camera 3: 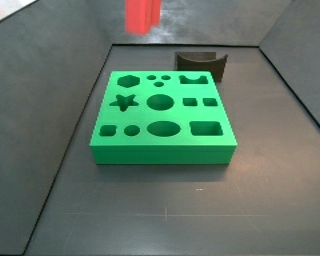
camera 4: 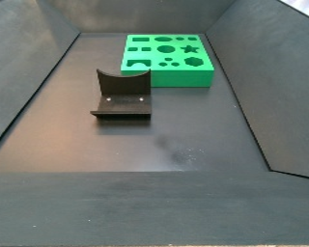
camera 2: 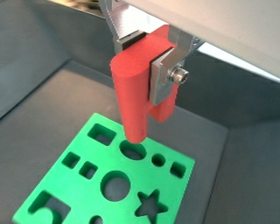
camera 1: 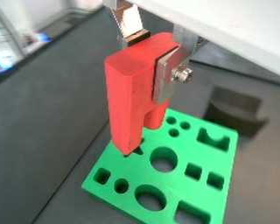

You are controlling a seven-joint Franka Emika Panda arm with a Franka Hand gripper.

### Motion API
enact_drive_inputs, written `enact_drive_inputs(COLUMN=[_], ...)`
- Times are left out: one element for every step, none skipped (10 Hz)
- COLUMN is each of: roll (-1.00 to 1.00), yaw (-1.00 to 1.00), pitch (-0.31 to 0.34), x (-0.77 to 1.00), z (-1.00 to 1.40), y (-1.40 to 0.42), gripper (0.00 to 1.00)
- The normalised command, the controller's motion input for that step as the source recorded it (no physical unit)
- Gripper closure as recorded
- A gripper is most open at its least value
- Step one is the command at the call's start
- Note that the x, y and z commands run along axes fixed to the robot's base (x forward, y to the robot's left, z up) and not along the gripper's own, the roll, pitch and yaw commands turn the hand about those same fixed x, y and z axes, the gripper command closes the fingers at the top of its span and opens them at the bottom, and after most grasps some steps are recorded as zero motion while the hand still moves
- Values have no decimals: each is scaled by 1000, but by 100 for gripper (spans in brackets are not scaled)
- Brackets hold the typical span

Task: Pick up the square-circle object. Move up. Move to above the board. Insert the square-circle object.
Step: Insert the square-circle object.

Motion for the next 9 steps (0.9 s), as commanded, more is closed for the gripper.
enact_drive_inputs(roll=[0, 0, 0, 0, 0, -31, -64, -50, -24], yaw=[-1000, -951, -803, -900, -883, -931, -1000, -1000, -1000], pitch=[-51, -36, -43, -39, -54, -83, -159, -114, -56], x=[0, -186, -351, -283, -277, -197, 0, 0, 0], z=[-586, -637, -614, -649, -709, -654, -451, -380, -286], y=[0, 0, 0, 0, 0, 0, -3, 0, 0], gripper=[100, 100, 100, 100, 100, 100, 100, 100, 100])
